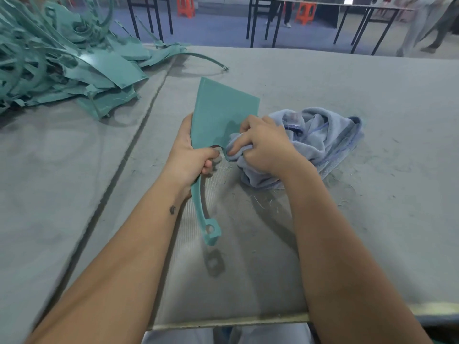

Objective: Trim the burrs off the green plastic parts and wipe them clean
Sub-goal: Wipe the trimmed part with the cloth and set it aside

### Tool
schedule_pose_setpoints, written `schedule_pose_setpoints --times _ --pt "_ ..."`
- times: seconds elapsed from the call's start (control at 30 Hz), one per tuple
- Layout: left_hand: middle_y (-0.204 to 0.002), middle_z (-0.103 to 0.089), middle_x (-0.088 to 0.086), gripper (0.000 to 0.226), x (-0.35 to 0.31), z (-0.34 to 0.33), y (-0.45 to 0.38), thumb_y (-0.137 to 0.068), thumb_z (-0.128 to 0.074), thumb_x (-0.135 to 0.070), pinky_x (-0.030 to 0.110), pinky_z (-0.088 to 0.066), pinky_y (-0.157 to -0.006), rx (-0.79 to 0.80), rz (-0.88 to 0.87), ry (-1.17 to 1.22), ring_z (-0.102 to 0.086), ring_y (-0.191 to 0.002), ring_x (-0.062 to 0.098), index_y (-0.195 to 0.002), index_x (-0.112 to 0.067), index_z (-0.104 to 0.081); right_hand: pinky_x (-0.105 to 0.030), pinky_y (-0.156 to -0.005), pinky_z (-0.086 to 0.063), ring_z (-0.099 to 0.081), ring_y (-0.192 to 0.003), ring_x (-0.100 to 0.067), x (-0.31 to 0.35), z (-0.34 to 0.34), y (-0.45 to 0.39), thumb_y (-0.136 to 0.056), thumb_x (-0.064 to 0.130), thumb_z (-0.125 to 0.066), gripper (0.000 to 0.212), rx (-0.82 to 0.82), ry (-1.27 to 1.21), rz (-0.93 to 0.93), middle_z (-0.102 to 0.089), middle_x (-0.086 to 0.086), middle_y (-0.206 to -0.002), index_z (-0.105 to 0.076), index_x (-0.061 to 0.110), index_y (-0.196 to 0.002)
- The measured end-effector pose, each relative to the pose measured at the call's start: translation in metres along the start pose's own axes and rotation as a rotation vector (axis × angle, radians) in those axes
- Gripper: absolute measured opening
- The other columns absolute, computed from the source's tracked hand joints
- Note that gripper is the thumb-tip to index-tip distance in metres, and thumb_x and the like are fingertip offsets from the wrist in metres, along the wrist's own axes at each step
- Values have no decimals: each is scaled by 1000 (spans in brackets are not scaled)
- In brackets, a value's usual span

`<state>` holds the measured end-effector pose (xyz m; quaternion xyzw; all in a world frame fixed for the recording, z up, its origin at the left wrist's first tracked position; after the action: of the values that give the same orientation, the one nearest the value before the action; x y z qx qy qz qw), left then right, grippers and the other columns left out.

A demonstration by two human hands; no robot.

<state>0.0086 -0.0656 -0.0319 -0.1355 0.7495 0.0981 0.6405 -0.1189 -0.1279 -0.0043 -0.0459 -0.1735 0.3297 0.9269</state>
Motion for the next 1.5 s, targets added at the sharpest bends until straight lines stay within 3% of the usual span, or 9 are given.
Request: schedule_pose_setpoints --times 0.13,0.23,0.37,0.57,0.7,0.83,1.07,1.3,1.5 --pt "-90 -58 13 63 0 13 -6 -82 -47 24 11 -26 -33 0 49 30 -33 -34 1 -122 -25 -43 -37 -84 -45 -51 -97 -26 -17 8 -2 -85 10 -46 43 -250 -80 -168 -55 -4 -102 -75 38 -99" --pt "-90 -57 12 61 1 22 -10 -83 -43 24 11 -25 -30 43 103 188 -33 -34 -1 -122 -22 -42 -16 -76 -45 -60 -81 -11 -39 24 6 -88 7 -51 36 -582 -592 -379 -66 0 -95 -69 22 -115" --pt "-97 -57 12 67 5 15 -8 -85 -46 21 11 -25 -30 109 169 152 -33 -35 -1 -136 -22 -40 -12 -74 -48 -62 -76 2 -62 48 30 -88 13 -60 20 -950 -966 -414 -66 14 -83 -66 31 -94" --pt "-99 -59 -1 45 0 2 -1 -99 -51 -16 11 -25 -32 201 88 87 -29 -36 1 -140 -30 -38 -8 -83 -35 -55 -91 -12 -43 32 11 -91 17 -59 28 -715 -507 -322 -45 0 -112 -67 18 -118" --pt "-75 -53 2 56 0 -5 1 -94 -57 -1 12 -27 -32 208 -30 -152 -32 -33 5 -137 -31 -35 -28 -78 -43 -61 -95 -22 -16 18 4 -87 21 -57 34 -490 -306 -218 -55 0 -115 -69 25 -119" --pt "-61 -55 -9 66 1 -3 -2 -87 -60 10 14 -28 -30 197 -56 -181 -33 -32 5 -131 -34 -39 -41 -73 -51 -64 -87 -26 23 12 7 -81 12 -65 26 -478 -355 96 -65 -6 -103 -75 19 -104" --pt "-77 -55 2 72 0 1 -1 -83 -54 19 13 -27 -30 193 -64 -226 -33 -31 6 -130 -34 -40 -17 -55 -25 -47 -70 -13 -39 22 8 -93 16 -44 29 -497 -336 -356 -49 1 -92 -49 30 -68" --pt "-61 -54 -6 63 2 0 -5 -85 -50 16 14 -29 -31 191 -63 -208 -35 -33 3 -128 -30 -43 -39 -71 -51 -64 -86 -20 35 12 11 -81 12 -66 29 -387 -347 223 -67 2 -101 -75 25 -105" --pt "-86 -58 9 35 -7 -12 3 -88 -44 -25 30 -33 -53 336 52 280 -49 -59 20 -118 -25 -62 -46 -77 -47 -58 -85 -26 25 11 9 -86 5 -59 28 -407 -382 185 -60 4 -96 -73 15 -108"
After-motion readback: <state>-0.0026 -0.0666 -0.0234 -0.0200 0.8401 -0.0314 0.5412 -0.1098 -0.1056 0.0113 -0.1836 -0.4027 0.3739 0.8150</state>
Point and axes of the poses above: each hand's wrist, its own y-axis away from the middle knuckle, its own z-axis out of the back of the hand, x = y × z, the point moved 5 cm from there along -y, towards the middle knuckle
